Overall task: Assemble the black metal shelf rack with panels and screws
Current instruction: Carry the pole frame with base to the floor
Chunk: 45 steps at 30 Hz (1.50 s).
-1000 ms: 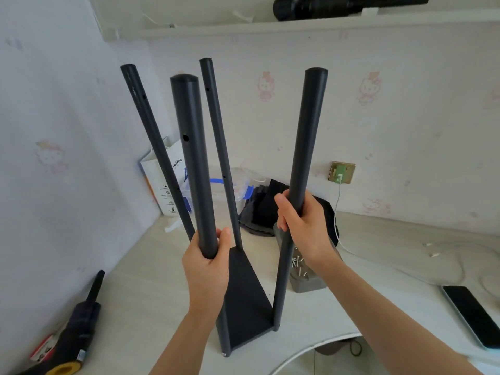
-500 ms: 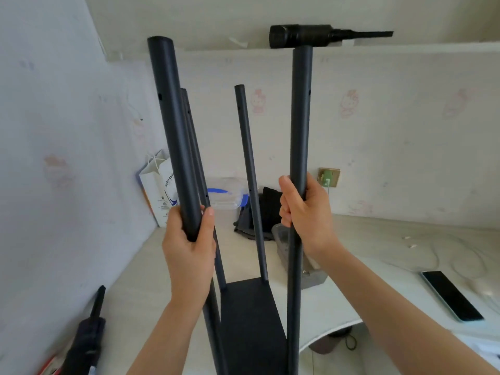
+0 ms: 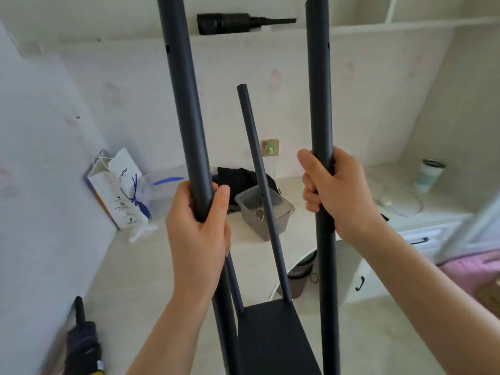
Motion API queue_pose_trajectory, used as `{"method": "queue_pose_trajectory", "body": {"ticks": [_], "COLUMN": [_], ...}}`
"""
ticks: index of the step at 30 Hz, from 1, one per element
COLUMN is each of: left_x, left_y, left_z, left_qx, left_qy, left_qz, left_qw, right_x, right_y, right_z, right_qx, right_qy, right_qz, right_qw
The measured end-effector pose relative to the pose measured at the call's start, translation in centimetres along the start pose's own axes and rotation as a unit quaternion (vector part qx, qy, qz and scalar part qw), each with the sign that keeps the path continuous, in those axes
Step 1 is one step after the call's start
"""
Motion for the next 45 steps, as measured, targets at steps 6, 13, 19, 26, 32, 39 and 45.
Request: {"method": "queue_pose_trajectory", "body": {"ticks": [6,13,19,26,32,39,45], "left_x": [4.5,12.5,22.3,33.1,42.4,52.5,60.3], "left_y": [4.9,14.6,24.7,34.7,41.6,46.2,48.0], "left_z": [2.4,3.1,3.1,2.5,2.2,-0.8,-3.3], "left_qx": [0.063,0.109,0.114,0.124,0.113,0.095,0.050], "left_qy": [-0.002,-0.033,-0.060,-0.098,-0.097,-0.157,-0.218], "left_qz": [-0.101,-0.213,-0.291,-0.379,-0.516,-0.641,-0.705], "left_qw": [0.993,0.970,0.948,0.912,0.844,0.746,0.673], "right_x": [5.9,13.5,21.1,28.8,36.6,45.5,52.8], "right_y": [-7.7,-20.2,-32.8,-45.2,-53.2,-58.5,-60.9], "right_z": [-3.6,-5.7,-6.0,-5.7,-4.6,-1.3,1.8], "right_qx": [0.036,0.088,0.137,0.189,0.196,0.224,0.238], "right_qy": [-0.007,-0.009,0.005,0.014,0.038,0.134,0.208], "right_qz": [0.113,0.241,0.333,0.397,0.457,0.532,0.604], "right_qw": [0.993,0.967,0.933,0.898,0.867,0.806,0.731]}}
Point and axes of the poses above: each hand's wrist, its own x-axis away from the middle knuckle, its own y-axis out of the palm, z = x × y, the point moved 8 cm from there along -x, towards the middle knuckle, and after that the axes turned 3 degrees about z, right-handed, at the moved point
